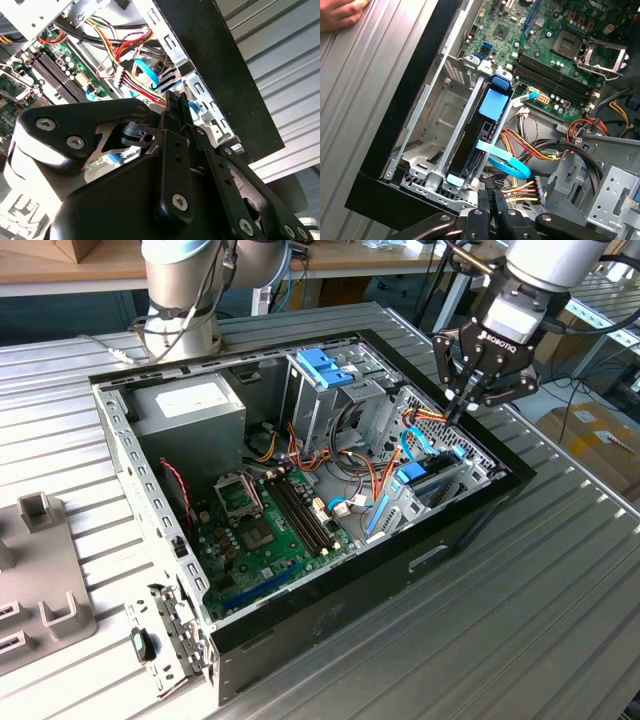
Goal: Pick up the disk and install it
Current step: 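Insert the second disk wire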
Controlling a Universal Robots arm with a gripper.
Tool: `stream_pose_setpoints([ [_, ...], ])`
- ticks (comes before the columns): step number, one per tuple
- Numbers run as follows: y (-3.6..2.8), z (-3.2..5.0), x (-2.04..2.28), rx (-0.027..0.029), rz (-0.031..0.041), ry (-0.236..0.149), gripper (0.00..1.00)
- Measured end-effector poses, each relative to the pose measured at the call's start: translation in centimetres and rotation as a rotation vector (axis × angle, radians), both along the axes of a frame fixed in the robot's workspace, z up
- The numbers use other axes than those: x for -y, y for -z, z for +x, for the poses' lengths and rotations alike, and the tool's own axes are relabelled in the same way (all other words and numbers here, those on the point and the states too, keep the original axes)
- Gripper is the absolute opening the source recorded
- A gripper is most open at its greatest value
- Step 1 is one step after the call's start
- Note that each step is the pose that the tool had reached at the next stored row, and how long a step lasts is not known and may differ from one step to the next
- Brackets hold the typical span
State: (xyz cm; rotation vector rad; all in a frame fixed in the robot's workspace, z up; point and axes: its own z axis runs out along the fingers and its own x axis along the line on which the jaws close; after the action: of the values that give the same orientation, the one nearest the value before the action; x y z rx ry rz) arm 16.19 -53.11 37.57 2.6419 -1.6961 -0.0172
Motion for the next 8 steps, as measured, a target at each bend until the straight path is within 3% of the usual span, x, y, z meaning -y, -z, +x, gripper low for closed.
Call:
stream_pose_setpoints([
  [8, 0.2, 0.0, 0.0, 0.0, -0.0081, 0.162, 0.16],
])
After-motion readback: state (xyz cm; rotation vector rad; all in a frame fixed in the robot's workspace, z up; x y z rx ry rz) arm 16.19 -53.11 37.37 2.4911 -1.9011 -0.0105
